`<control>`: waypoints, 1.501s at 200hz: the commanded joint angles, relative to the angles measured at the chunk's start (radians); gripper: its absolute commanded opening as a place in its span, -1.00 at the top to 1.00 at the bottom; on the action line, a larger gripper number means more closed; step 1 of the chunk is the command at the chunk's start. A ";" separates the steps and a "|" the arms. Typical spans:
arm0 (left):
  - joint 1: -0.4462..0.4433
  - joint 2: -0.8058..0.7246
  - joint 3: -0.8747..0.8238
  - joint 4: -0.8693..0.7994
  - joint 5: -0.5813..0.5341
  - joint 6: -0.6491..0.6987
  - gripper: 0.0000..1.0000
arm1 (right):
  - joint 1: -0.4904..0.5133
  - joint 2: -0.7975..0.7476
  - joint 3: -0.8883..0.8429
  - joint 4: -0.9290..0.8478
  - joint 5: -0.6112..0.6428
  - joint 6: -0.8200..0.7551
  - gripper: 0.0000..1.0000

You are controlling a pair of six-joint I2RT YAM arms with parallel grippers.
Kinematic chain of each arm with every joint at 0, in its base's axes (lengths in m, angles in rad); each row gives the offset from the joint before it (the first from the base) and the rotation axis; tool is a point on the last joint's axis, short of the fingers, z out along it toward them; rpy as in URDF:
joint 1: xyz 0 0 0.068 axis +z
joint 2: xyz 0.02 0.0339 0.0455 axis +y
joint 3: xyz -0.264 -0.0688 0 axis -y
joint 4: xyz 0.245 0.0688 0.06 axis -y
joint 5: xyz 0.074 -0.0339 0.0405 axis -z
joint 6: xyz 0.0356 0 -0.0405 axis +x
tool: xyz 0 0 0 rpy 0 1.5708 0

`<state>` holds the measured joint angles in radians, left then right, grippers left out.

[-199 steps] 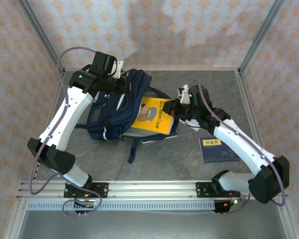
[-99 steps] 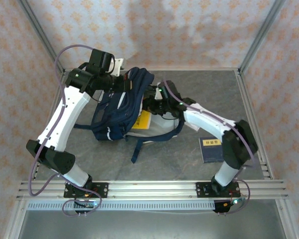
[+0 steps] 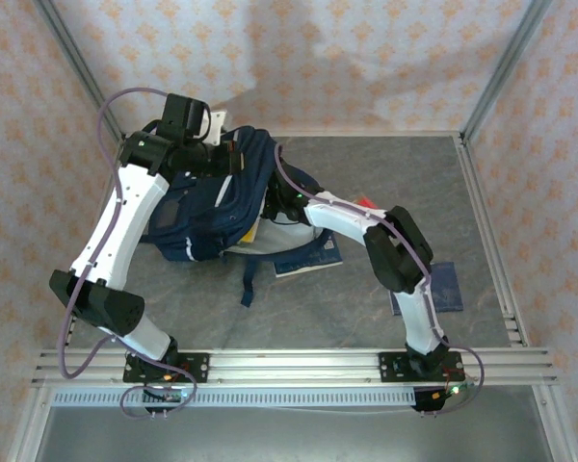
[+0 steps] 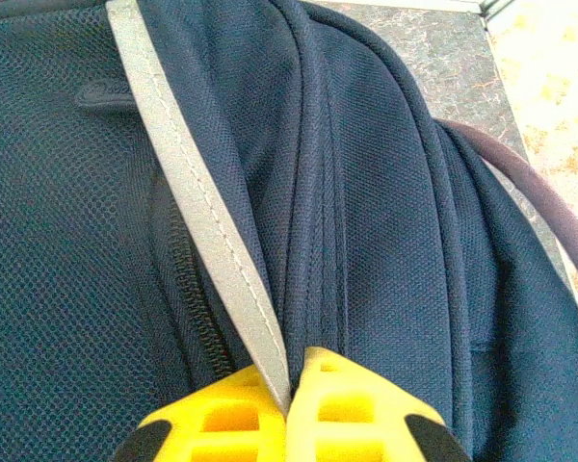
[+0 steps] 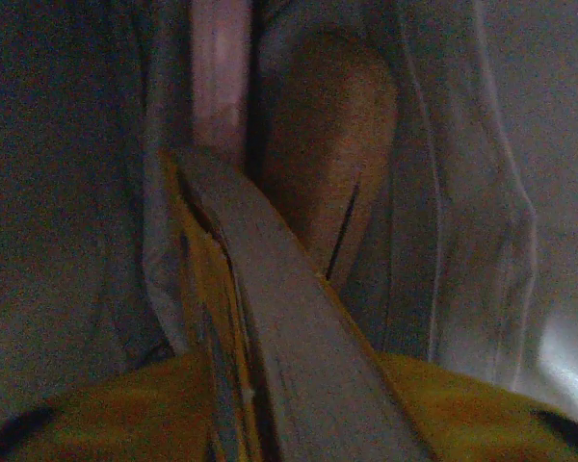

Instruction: Pack the student bag

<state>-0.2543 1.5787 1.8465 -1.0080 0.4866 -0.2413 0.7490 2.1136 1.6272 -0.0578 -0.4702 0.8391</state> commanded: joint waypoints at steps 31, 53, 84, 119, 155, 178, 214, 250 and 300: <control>0.022 -0.101 -0.016 0.144 0.010 0.000 1.00 | -0.023 -0.156 -0.074 0.049 0.005 -0.072 -0.42; 0.031 -0.113 -0.033 0.152 0.010 -0.005 1.00 | -0.053 -0.217 -0.156 0.071 0.006 -0.067 -0.40; 0.047 -0.127 -0.035 0.154 0.017 -0.016 1.00 | -0.086 -0.245 -0.209 0.099 -0.031 -0.039 0.21; 0.067 -0.143 -0.052 0.151 0.006 -0.022 1.00 | -0.106 -0.279 -0.228 0.059 0.000 -0.083 0.50; 0.072 -0.131 -0.029 0.089 -0.189 -0.032 1.00 | -0.106 -0.332 -0.146 -0.138 0.076 -0.246 0.08; 0.086 -0.125 -0.031 0.084 -0.390 -0.092 1.00 | -0.106 -0.431 -0.168 -0.177 0.150 -0.307 0.04; 0.102 -0.086 -0.042 0.142 -0.576 -0.156 1.00 | -0.110 -0.585 -0.242 -0.270 0.224 -0.367 0.03; 0.106 0.048 0.016 0.173 -0.571 -0.090 1.00 | -0.114 -0.707 -0.371 -0.346 0.282 -0.353 0.06; 0.092 0.200 -0.004 0.153 -0.441 -0.139 1.00 | -0.122 -0.826 -0.555 -0.430 0.249 -0.312 0.16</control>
<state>-0.1566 1.7512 1.8320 -0.8986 0.0292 -0.3664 0.6331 1.3590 1.1542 -0.3977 -0.2279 0.5110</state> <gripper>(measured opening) 0.043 0.423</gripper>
